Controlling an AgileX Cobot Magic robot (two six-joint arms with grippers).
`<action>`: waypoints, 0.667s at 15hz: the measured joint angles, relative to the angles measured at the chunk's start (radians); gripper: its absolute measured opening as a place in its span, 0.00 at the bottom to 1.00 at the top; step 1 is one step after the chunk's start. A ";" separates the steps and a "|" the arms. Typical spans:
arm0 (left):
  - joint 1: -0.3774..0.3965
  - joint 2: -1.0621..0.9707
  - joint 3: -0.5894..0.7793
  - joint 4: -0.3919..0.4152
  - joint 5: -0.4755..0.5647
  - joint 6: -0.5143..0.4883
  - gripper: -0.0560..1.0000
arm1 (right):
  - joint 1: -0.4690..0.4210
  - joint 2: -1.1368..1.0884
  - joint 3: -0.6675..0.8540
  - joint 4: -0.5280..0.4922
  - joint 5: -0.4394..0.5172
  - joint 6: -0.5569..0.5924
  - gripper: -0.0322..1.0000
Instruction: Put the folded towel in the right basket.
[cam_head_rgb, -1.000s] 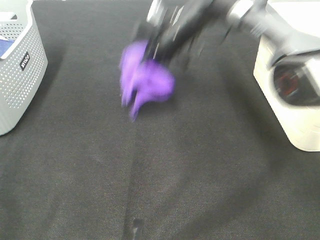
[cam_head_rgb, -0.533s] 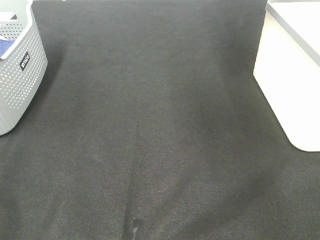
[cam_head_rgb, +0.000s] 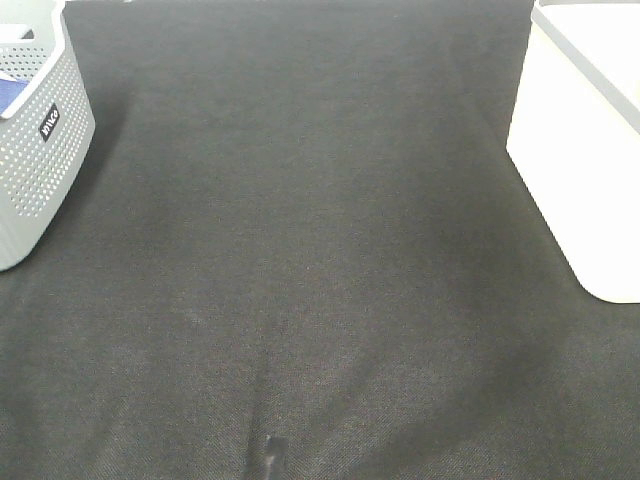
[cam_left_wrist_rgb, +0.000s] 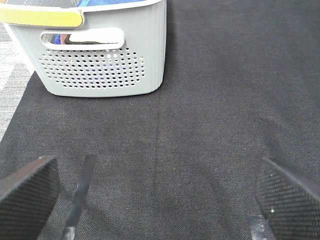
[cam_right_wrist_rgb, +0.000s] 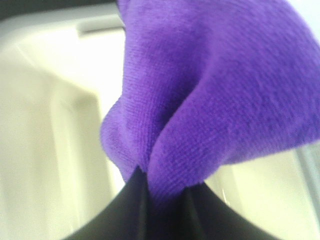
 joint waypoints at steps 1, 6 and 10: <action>0.000 0.000 0.000 0.000 0.000 0.000 0.99 | 0.000 0.004 0.039 -0.006 0.001 0.014 0.16; 0.000 0.000 0.000 0.000 0.000 0.000 0.99 | 0.000 0.002 0.093 -0.015 0.000 0.052 0.94; 0.000 0.000 0.000 0.000 0.000 0.000 0.99 | 0.017 -0.092 0.099 0.142 0.002 0.043 0.97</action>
